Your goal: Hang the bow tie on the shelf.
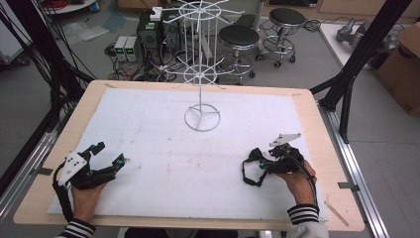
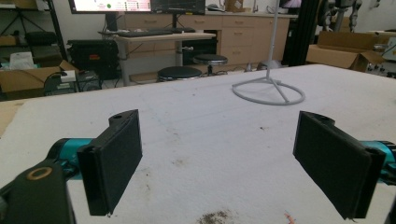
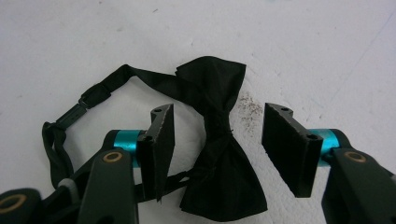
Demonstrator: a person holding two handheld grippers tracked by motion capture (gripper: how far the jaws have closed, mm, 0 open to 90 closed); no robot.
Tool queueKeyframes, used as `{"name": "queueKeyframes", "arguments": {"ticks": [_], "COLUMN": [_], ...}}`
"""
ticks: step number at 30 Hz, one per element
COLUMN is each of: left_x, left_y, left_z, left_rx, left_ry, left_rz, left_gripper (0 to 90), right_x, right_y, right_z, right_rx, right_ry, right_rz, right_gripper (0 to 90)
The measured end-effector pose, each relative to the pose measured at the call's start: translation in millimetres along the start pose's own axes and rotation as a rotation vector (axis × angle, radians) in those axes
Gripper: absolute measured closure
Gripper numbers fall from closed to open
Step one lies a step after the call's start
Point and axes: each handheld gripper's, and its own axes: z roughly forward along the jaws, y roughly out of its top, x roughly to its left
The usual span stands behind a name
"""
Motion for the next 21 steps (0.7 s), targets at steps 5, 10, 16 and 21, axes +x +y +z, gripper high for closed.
{"name": "queueKeyframes", "arguments": {"ticks": [5,10,16,21], "left_x": [0.0,0.0,0.1,0.2], "left_y": [0.0,0.0,0.0,0.0], "left_z": [0.1,0.0,0.0,0.0], "left_rx": [-0.001,-0.001,0.000,0.000], "left_ry": [0.000,0.000,0.001,0.000], "left_rz": [-0.001,-0.001,-0.003,-0.002], "left_gripper": [15.9,15.9,15.9,15.9], "right_x": [0.7,1.6,-0.3,0.0], "right_y": [1.3,2.9,3.3,3.2], "right_z": [4.4,7.9,10.2,12.9], "right_rx": [0.034,0.056,0.067,0.090], "right_ry": [-0.015,-0.021,-0.010,-0.007], "right_rz": [-0.010,-0.025,-0.010,-0.001], "right_gripper": [50.0,54.3,58.7,60.2]}}
